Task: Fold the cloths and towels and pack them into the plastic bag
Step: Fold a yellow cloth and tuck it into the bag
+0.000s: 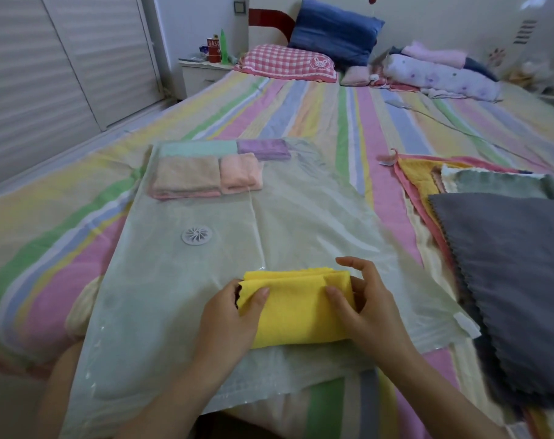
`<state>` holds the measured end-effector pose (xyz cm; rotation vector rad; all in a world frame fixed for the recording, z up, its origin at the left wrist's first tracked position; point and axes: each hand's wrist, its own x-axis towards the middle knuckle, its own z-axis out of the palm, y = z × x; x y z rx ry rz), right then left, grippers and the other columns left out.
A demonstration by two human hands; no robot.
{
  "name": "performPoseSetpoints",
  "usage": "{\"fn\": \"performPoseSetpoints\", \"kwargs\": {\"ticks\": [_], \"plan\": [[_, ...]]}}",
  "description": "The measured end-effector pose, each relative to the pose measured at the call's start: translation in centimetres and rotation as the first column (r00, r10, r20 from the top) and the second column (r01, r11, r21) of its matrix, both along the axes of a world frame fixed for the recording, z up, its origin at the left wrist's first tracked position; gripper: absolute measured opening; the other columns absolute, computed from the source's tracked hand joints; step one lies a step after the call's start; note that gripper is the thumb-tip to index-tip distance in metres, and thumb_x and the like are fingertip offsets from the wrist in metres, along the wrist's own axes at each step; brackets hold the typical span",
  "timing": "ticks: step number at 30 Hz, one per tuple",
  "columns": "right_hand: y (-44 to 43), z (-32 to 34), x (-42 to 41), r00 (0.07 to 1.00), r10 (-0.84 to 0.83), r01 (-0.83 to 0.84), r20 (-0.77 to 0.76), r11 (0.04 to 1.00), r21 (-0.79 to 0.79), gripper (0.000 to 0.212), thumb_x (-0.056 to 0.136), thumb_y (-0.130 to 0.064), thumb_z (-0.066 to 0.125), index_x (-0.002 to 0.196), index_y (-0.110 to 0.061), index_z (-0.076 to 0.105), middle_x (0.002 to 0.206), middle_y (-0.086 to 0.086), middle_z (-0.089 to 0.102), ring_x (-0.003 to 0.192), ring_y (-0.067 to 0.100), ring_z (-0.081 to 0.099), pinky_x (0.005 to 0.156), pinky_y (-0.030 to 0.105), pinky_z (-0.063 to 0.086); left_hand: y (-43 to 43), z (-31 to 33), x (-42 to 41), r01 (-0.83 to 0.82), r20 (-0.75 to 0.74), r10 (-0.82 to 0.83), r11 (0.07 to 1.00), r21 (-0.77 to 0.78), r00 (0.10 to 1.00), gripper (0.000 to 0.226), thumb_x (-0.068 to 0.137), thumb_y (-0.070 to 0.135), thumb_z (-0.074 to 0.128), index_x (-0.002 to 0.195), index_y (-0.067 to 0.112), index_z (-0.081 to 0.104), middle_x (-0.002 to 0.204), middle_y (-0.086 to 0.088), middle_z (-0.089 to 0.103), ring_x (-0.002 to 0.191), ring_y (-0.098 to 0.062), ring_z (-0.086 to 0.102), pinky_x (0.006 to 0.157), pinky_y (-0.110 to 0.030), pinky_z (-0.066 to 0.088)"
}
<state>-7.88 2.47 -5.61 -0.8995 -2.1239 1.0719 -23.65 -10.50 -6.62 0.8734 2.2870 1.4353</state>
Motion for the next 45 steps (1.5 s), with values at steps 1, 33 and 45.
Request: {"fn": "performPoseSetpoints", "kwargs": {"ticks": [1,33,45], "plan": [[0.2,-0.1,-0.4,0.999,-0.019,0.019,0.046,1.000,0.009,0.033,0.090,-0.037,0.060,0.120,-0.040,0.046,0.076,-0.005,0.063,0.059,0.006,0.054,0.057,0.024,0.040,0.1,-0.2,0.0,-0.030,-0.028,0.029,0.999,-0.021,0.999,0.020,0.090,0.039,0.061,0.082,0.021,0.057,0.081,-0.006,0.066,0.080,-0.021,0.061,0.069,-0.031,0.043],[-0.8,2.7,-4.7,0.529,0.185,-0.690,0.828,0.662,0.293,0.061,0.074,-0.053,0.064,0.118,-0.016,0.046,0.151,0.008,0.028,0.136,0.025,0.029,0.111,0.036,0.022,1.1,-0.8,-4.5,0.363,-0.072,-0.364,0.931,-0.037,0.928,0.051,0.092,0.024,0.049,0.140,0.034,0.037,0.142,0.008,0.046,0.133,-0.001,0.041,0.108,-0.024,0.037],[-1.1,3.1,-6.9,0.426,0.107,-0.675,0.898,0.699,0.237,0.080,0.063,-0.061,0.073,0.121,-0.017,0.040,0.122,0.008,0.038,0.114,0.028,0.035,0.093,0.042,0.040,-5.3,1.0,-1.6,0.529,-0.622,-0.634,0.758,-0.382,0.460,0.021,0.078,0.050,0.065,0.081,0.032,0.054,0.081,0.015,0.054,0.074,-0.002,0.051,0.058,-0.023,0.042]]}}
